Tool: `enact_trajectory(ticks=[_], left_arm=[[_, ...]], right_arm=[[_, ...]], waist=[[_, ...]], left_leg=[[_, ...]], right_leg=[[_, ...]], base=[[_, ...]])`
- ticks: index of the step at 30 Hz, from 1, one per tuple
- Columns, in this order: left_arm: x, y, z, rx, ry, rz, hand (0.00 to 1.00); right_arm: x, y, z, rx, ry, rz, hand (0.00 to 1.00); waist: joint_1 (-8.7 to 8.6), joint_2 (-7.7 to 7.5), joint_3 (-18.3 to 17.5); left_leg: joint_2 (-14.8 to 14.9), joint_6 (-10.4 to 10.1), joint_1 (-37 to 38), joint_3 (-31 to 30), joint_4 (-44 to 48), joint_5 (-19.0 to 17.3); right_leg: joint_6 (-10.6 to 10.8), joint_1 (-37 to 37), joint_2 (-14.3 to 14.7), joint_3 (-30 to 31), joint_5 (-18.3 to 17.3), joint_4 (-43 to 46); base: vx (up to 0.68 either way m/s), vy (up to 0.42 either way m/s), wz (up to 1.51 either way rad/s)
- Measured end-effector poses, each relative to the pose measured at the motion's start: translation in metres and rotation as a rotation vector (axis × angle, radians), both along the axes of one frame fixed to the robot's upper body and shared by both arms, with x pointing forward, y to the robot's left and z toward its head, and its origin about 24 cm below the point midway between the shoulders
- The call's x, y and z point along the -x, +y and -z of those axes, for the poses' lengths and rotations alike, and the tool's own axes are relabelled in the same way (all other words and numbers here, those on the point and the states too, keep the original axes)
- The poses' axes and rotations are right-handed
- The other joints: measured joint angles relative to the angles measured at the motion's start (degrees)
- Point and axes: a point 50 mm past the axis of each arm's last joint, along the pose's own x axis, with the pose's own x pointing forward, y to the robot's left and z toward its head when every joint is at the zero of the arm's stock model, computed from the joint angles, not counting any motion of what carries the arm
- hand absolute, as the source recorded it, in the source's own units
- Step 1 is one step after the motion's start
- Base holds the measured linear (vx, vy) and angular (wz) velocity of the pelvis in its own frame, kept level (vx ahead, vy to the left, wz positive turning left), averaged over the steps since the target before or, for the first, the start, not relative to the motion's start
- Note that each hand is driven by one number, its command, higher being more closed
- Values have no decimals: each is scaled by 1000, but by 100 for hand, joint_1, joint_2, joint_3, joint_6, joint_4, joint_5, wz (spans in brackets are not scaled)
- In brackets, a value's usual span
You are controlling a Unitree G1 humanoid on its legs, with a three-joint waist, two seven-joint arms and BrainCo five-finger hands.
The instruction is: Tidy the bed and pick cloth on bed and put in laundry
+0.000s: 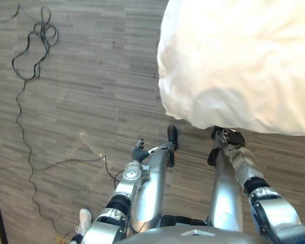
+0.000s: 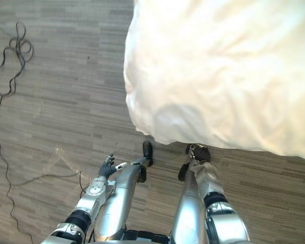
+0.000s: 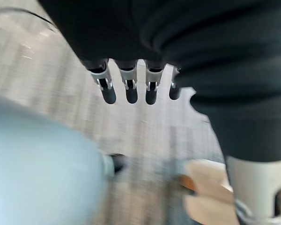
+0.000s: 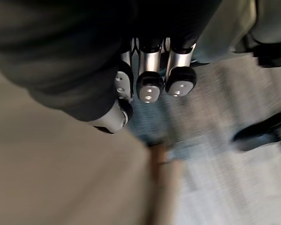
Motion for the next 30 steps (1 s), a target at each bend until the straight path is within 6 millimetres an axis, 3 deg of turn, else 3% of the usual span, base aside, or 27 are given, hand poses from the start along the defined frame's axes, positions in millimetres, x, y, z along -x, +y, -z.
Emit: enact_trajectory(ticks=[3,7,10,11,15,19,21,24,26,30], left_arm=[[4,4,-2,5,10,-10,0],[27,13,13,32,111,-21,0],[58,27,30,22,198,-21,0],[73,32,38,15,241,-29,0],[102,40,52,5,323,-19,0],[122,39,60,3,384,4,0],[132,39,63,8,409,0,0],[137,38,65,1,425,8,0],[138,39,65,-18,428,36,0],[127,35,65,-52,454,107,0]], right_arm=[[17,-2,8,-56,-18,42,100],[49,-33,9,-113,-94,253,100],[71,-58,-9,-158,-265,448,100],[81,-66,-15,-160,-316,509,100],[115,-92,-33,-137,-448,670,100],[136,-111,-78,-64,-656,724,100],[139,-107,-101,-44,-771,687,100],[125,-76,-138,-44,-954,429,100],[97,-37,-152,-101,-1021,118,100],[61,25,-161,-241,-1021,-300,100]], waist=[[-132,-114,-13],[-298,-169,-14],[-421,-297,-99],[-430,-392,-267],[-429,-624,-781],[-456,-649,-1189],[-482,-648,-1420],[-462,-674,-1614],[-455,-755,-1702],[-405,-739,-1683]], left_leg=[[126,-49,404,89,-17,-127],[197,-63,992,262,-106,-261],[242,-84,1451,436,-261,-322],[273,-100,1593,523,-353,-333],[360,-130,2070,701,-587,-348],[374,-132,2554,887,-796,-348],[361,-132,2663,888,-885,-349],[325,-131,2790,843,-973,-348],[288,-124,2728,770,-989,-343],[143,-57,2592,666,-988,-278]], right_leg=[[34,298,126,60,-144,79],[91,718,215,186,-295,141],[130,1064,305,302,-323,48],[129,1154,357,347,-322,-31],[142,1511,496,419,-361,-175],[215,1909,518,448,-484,-197],[201,2012,518,425,-515,-255],[202,2189,485,353,-516,-360],[195,2215,442,297,-489,-471],[341,2159,298,228,-321,-610]], base=[[81,-45,-28],[60,-5,-26],[92,19,-35],[136,22,-35],[141,11,-21],[93,23,-8],[40,25,3],[11,22,10],[-38,9,14],[-27,34,19]])
